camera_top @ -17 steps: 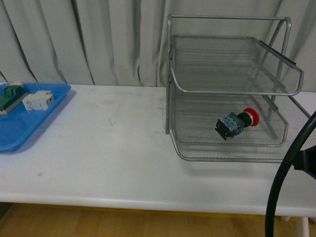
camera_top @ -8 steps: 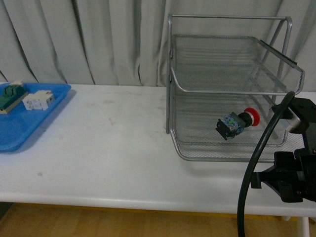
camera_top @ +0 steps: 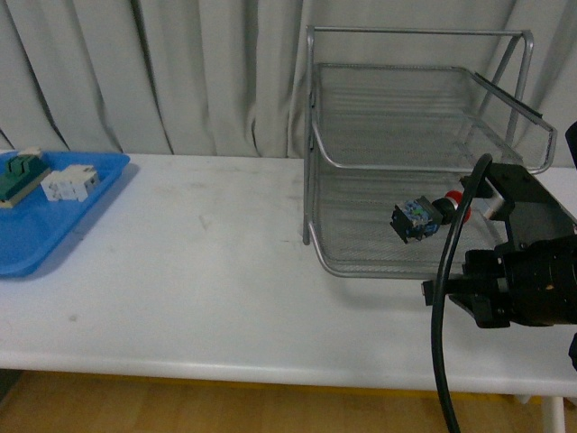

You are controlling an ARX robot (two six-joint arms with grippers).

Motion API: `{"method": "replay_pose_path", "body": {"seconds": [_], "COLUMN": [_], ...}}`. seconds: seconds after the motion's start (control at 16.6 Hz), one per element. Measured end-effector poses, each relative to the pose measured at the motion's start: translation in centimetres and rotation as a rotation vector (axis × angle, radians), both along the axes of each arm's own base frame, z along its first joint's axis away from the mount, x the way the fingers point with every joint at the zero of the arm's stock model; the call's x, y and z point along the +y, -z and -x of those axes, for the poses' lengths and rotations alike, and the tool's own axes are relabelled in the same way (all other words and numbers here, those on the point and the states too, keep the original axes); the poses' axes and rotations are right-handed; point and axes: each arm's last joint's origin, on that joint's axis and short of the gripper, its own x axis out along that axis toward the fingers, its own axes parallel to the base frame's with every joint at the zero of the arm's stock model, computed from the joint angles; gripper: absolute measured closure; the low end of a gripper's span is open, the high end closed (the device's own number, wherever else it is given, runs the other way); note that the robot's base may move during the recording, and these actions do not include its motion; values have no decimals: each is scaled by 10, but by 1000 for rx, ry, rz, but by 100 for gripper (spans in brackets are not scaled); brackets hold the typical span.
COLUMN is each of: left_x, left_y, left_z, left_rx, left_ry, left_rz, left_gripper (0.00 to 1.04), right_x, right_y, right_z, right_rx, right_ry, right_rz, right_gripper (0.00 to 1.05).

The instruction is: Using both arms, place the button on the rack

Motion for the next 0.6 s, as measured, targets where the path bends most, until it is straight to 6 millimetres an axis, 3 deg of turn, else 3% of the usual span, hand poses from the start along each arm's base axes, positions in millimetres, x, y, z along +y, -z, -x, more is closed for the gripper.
{"method": "replay_pose_path", "body": {"seconds": [0.18,0.36,0.6], "left_x": [0,0,0], "left_y": [0,0,0], "left_z": [0,0,0], "left_rx": [0,0,0], "left_ry": [0,0,0], "left_rz": [0,0,0], "left_gripper": [7,7,7], "right_x": [3,-3,-14], "right_y": [-9,4,-11], "right_z": [-24,-48,-74], "right_rx": [-74,-56,-113], "right_ry": [-12,-11,37], "right_rz": [13,88,115], "right_gripper": [103,103,103]}}
